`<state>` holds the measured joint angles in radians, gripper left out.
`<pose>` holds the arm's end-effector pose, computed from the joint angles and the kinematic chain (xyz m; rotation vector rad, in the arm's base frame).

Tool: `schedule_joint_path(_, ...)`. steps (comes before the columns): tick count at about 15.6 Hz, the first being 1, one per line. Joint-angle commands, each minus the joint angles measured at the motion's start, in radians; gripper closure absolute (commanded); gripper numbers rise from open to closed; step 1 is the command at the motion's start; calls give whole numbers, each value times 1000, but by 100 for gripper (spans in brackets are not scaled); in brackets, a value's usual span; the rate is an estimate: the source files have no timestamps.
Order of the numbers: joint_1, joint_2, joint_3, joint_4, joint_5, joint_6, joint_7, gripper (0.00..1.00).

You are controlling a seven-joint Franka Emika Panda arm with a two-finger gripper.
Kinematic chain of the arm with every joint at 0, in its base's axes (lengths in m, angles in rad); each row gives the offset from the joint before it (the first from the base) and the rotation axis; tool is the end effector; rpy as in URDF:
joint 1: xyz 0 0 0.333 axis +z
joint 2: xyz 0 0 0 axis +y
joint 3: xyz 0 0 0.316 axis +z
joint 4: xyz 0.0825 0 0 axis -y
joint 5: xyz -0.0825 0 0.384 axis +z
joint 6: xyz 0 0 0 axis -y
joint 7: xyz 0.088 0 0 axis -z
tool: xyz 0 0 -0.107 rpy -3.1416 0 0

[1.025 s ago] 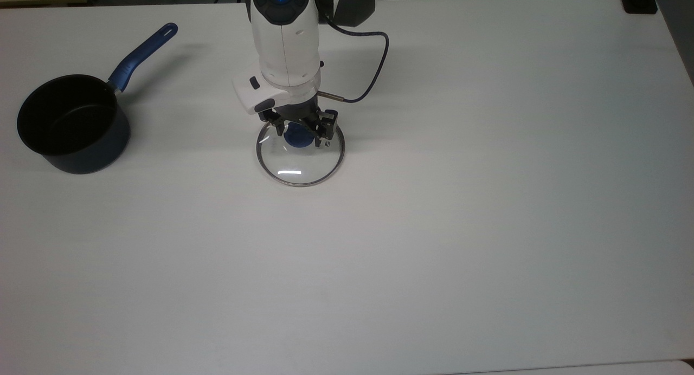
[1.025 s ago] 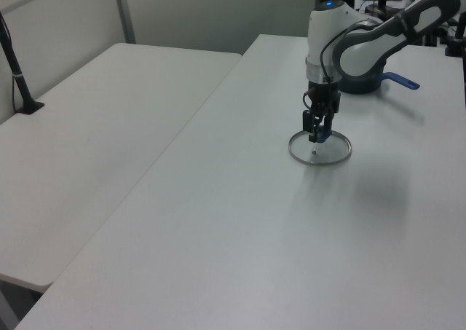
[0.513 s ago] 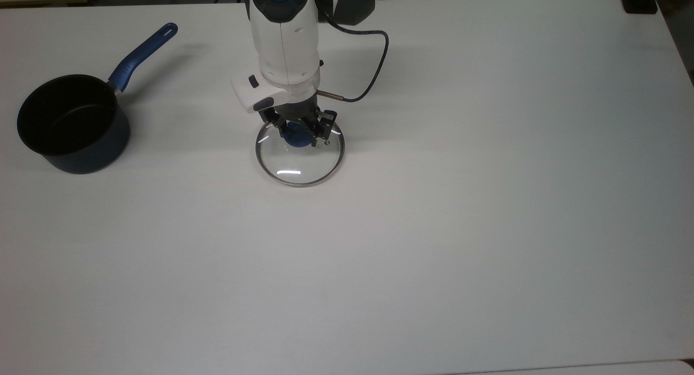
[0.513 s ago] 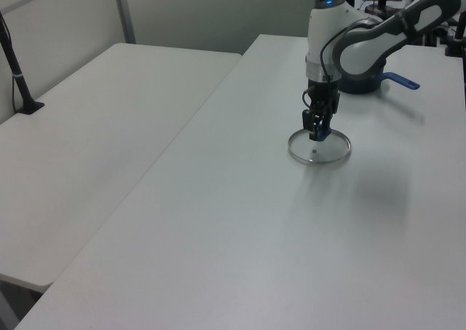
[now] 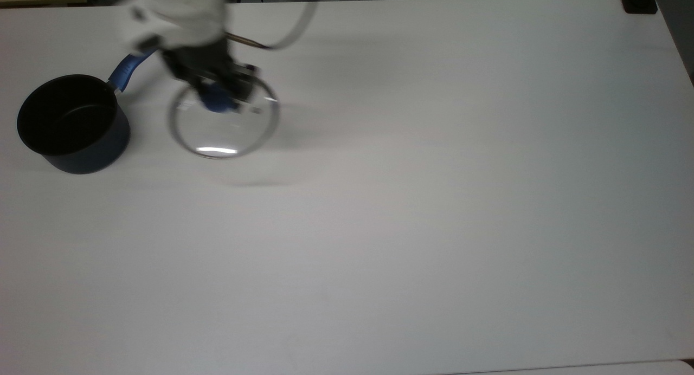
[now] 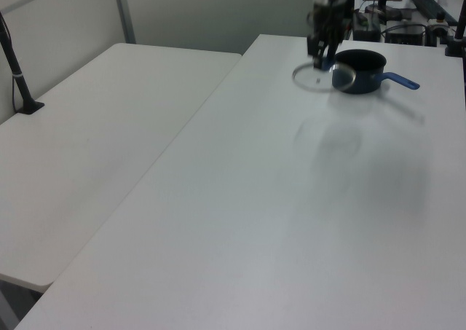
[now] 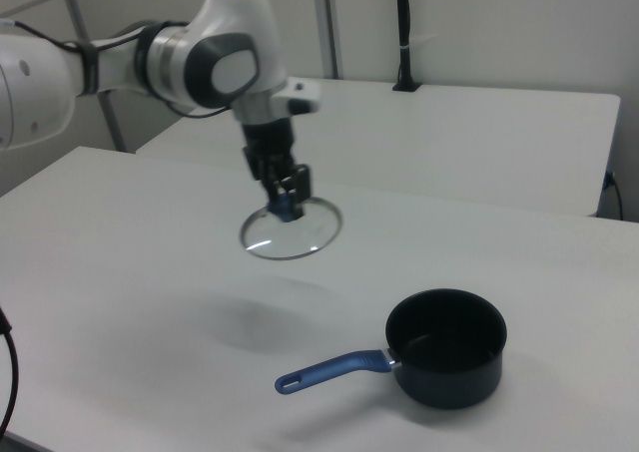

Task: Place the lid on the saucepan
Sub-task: 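Lift the lid and carry it over the black saucepan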

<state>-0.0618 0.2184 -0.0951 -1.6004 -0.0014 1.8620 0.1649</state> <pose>0.6269 -0.0942 0.5068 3.0796 -0.4950 0.0690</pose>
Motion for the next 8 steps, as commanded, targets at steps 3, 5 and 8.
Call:
schedule_joint_path(3, -131, 74, -66, 120, 3, -15, -240, 54)
schedule_joint_path(5, -177, 120, -87, 151, 11, 3, -316, 54)
schedule_joint_path(8, -237, 163, -94, 158, 27, 92, -353, 54)
